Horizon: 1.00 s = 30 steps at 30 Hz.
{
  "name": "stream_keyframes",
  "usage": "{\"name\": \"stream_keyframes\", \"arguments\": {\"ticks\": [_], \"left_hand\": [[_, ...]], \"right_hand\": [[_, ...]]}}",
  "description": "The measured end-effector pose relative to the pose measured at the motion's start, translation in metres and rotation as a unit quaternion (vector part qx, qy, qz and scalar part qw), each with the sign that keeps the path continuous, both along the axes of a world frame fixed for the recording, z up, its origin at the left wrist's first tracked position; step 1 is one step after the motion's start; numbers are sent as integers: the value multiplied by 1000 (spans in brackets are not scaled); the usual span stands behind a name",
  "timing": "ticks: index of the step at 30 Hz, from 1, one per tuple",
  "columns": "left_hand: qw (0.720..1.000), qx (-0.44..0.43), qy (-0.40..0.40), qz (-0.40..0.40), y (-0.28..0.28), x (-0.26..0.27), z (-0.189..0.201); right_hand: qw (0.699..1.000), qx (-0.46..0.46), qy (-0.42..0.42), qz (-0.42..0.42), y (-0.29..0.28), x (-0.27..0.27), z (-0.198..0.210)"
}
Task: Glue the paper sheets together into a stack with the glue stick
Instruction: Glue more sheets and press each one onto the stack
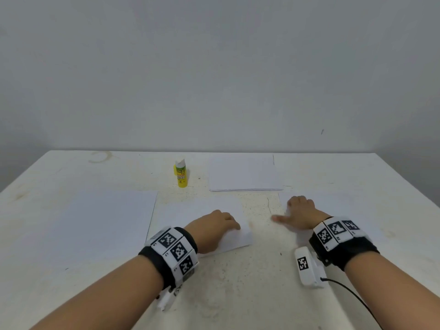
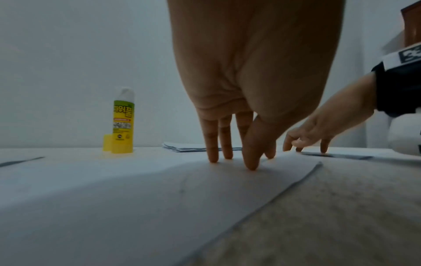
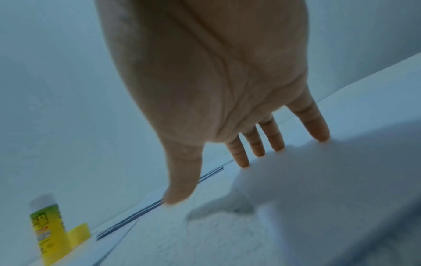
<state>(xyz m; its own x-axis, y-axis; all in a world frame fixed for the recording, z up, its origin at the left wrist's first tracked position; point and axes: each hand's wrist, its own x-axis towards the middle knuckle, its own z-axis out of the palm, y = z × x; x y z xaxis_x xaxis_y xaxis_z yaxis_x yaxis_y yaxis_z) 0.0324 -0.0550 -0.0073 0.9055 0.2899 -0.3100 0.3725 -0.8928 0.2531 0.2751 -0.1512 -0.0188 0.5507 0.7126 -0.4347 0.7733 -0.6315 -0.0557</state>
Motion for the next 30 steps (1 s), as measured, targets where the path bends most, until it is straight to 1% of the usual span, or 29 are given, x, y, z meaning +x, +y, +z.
{"name": "stream_keyframes", "arguments": {"ticks": [2, 3, 5, 7, 8, 10, 11, 12, 14, 16, 19, 22, 27, 30], "left_hand": [[1000, -14, -25, 13, 4, -4, -1], [999, -6, -33, 18, 6, -6, -1], [998, 48, -29, 30, 8, -8, -3], [993, 97, 9, 64, 9, -10, -3], [991, 102, 38, 82, 9, -11, -1], [988, 78, 83, 108, 10, -12, 1], [987, 57, 99, 111, 11, -14, 1], [987, 38, 115, 108, 13, -16, 0], [985, 13, 148, 91, 17, -20, -2], [983, -4, 162, 81, 21, -22, -4], [983, -16, 158, 88, 22, -20, -4], [983, -19, 156, 97, 22, -20, -6], [984, -27, 149, 96, 25, -20, -12], [983, -39, 148, 102, 26, -20, -16]], "right_hand": [[999, 50, -6, -16, 2, 4, 3], [998, 62, -13, -17, 3, 5, 5], [997, 74, -16, -23, 5, 7, 8], [996, 72, -36, -30, 9, 9, 11], [995, 79, -57, -30, 12, 9, 13], [987, 141, -75, -20, 22, 3, 24], [980, 189, -62, -3, 28, -4, 31], [973, 227, -31, 18, 36, -15, 39], [960, 265, 55, 71, 55, -37, 49], [950, 258, 124, 126, 79, -59, 54], [947, 215, 148, 185, 120, -84, 52], [948, 206, 165, 179, 155, -103, 46], [933, 250, 217, 139, 195, -123, 41], [937, 238, 199, 158, 208, -129, 39]]}}
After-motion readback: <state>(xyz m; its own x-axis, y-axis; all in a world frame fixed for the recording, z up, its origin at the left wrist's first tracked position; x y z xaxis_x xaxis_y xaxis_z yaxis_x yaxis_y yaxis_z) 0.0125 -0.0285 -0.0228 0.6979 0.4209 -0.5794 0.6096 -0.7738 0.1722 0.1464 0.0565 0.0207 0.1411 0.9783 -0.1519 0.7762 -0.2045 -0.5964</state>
